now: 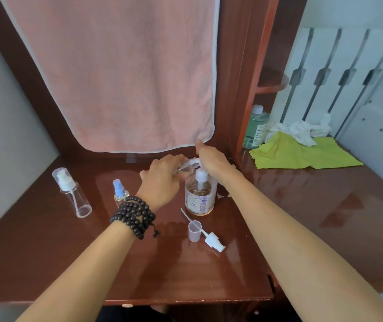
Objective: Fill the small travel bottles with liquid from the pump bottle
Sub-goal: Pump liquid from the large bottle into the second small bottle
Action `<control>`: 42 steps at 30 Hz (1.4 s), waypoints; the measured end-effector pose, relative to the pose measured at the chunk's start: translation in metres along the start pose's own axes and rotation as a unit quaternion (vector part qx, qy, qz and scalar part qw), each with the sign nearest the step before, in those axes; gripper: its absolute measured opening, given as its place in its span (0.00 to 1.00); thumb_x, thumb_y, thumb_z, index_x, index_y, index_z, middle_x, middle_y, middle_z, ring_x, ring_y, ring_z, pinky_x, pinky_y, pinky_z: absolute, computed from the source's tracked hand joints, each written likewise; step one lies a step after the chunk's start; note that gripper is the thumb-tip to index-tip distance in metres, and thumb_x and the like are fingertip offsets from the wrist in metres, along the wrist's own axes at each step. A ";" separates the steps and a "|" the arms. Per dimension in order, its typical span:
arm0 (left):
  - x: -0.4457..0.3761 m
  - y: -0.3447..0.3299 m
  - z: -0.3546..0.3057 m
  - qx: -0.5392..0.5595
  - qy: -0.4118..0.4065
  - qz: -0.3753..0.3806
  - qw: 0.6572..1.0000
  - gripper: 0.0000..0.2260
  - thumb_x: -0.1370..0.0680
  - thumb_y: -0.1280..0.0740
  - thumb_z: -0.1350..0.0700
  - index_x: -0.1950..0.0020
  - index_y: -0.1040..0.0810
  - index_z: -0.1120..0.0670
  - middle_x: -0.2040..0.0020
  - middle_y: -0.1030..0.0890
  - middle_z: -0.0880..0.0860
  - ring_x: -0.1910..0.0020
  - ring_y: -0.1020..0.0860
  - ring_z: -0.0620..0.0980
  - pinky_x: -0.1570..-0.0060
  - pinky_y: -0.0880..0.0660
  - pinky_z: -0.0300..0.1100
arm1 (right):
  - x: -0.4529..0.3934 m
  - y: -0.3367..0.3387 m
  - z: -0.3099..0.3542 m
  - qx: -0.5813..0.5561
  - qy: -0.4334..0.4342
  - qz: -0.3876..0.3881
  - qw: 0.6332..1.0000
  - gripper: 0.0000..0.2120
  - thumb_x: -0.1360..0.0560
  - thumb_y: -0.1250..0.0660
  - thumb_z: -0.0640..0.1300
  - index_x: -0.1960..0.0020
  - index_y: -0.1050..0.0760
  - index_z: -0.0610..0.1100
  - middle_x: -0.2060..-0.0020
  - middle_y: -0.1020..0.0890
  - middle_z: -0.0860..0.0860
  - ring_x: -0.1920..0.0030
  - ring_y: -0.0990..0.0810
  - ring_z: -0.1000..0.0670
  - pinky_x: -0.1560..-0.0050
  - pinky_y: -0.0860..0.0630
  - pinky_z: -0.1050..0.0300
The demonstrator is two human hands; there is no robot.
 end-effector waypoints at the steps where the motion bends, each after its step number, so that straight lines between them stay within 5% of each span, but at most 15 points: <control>1: -0.001 0.001 -0.001 0.004 -0.006 -0.001 1.000 0.18 0.22 0.36 0.55 0.33 0.28 0.46 0.41 0.23 0.45 0.39 0.27 0.52 0.42 0.33 0.59 | -0.001 0.001 0.000 -0.001 0.000 -0.001 1.000 0.35 0.18 0.60 0.67 0.26 0.28 0.51 0.27 0.26 0.46 0.26 0.32 0.39 0.25 0.49 0.33; 8: 0.004 -0.010 -0.002 -0.051 0.004 0.010 0.999 0.19 0.22 0.37 0.59 0.32 0.29 0.48 0.41 0.24 0.48 0.40 0.28 0.54 0.45 0.33 0.57 | -0.007 -0.012 -0.016 0.029 -0.060 -0.005 0.998 0.27 0.16 0.56 0.57 0.28 0.25 0.50 0.30 0.25 0.43 0.27 0.32 0.39 0.27 0.51 0.35; 18: 0.001 0.003 -0.003 -0.012 0.004 -0.001 1.000 0.18 0.22 0.35 0.55 0.32 0.28 0.47 0.39 0.24 0.46 0.37 0.28 0.54 0.42 0.32 0.61 | 0.002 0.002 0.000 0.009 -0.009 -0.012 1.000 0.31 0.17 0.58 0.63 0.24 0.31 0.50 0.27 0.28 0.46 0.25 0.34 0.39 0.28 0.50 0.33; 22: 0.006 -0.007 -0.002 -0.041 0.006 0.005 0.999 0.18 0.21 0.36 0.56 0.31 0.29 0.47 0.39 0.25 0.47 0.39 0.29 0.54 0.44 0.33 0.58 | -0.004 -0.009 -0.013 0.015 -0.034 -0.006 0.999 0.30 0.17 0.58 0.60 0.27 0.27 0.51 0.29 0.26 0.44 0.26 0.33 0.39 0.28 0.51 0.34; 32: 0.001 0.003 -0.001 -0.003 0.002 0.003 1.000 0.18 0.21 0.35 0.54 0.31 0.29 0.46 0.40 0.24 0.46 0.37 0.29 0.52 0.48 0.39 0.51 | 0.000 0.000 -0.001 -0.003 0.002 0.001 1.000 0.32 0.19 0.58 0.67 0.22 0.35 0.54 0.24 0.30 0.48 0.23 0.36 0.39 0.25 0.48 0.33; 42: 0.003 -0.014 0.009 0.016 0.032 0.015 0.999 0.19 0.21 0.35 0.56 0.30 0.29 0.47 0.36 0.25 0.45 0.35 0.29 0.51 0.44 0.38 0.50 | -0.005 -0.011 -0.015 0.036 -0.040 -0.010 0.999 0.28 0.16 0.57 0.58 0.24 0.31 0.51 0.27 0.28 0.44 0.25 0.35 0.39 0.27 0.51 0.34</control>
Point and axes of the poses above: each hand's wrist, its own x-axis away from the middle knuckle, its own y-axis out of the back of the hand, z = x × y, the point moved 6 cm from there along -x, towards the middle knuckle
